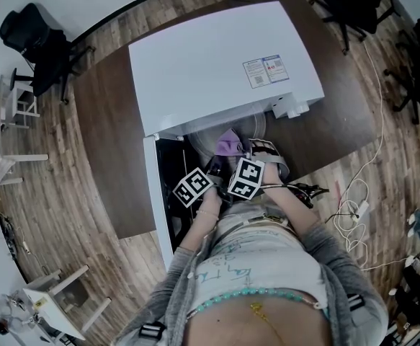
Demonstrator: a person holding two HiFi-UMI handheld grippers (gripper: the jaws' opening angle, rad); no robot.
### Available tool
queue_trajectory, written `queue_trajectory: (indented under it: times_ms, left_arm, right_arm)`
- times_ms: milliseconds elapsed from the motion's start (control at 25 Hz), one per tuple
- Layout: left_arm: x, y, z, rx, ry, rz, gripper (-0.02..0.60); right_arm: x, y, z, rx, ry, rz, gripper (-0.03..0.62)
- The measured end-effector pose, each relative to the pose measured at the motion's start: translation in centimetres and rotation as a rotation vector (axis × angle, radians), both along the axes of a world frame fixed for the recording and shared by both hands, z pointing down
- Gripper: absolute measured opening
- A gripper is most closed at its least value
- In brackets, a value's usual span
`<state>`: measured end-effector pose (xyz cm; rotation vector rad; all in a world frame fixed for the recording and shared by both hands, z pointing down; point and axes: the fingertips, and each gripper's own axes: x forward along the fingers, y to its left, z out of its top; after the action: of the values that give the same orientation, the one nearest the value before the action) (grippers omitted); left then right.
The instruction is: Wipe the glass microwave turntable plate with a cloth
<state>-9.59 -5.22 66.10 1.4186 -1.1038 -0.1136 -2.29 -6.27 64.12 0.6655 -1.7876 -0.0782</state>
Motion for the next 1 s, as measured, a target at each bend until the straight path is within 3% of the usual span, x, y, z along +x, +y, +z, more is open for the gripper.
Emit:
queue_trajectory:
  times_ms: [480, 760, 1000]
  left_arm:
    - [0.0, 0.1, -0.2, 0.007, 0.018, -0.010, 0.123]
    - [0.1, 0.5, -0.4, 0.036, 0.093, -0.069, 0.104]
    - [0.1, 0.7, -1.0, 0.094, 0.179, -0.128, 0.081]
  right_arm:
    - [-0.1, 0.2, -0.5, -0.041, -0.116, 0.019, 0.112]
    - [1.5, 0.0, -1.4, -0.048, -0.184, 0.081, 0.112]
    - [3.7, -1.5, -3.5, -0.021, -0.291, 0.191, 0.112]
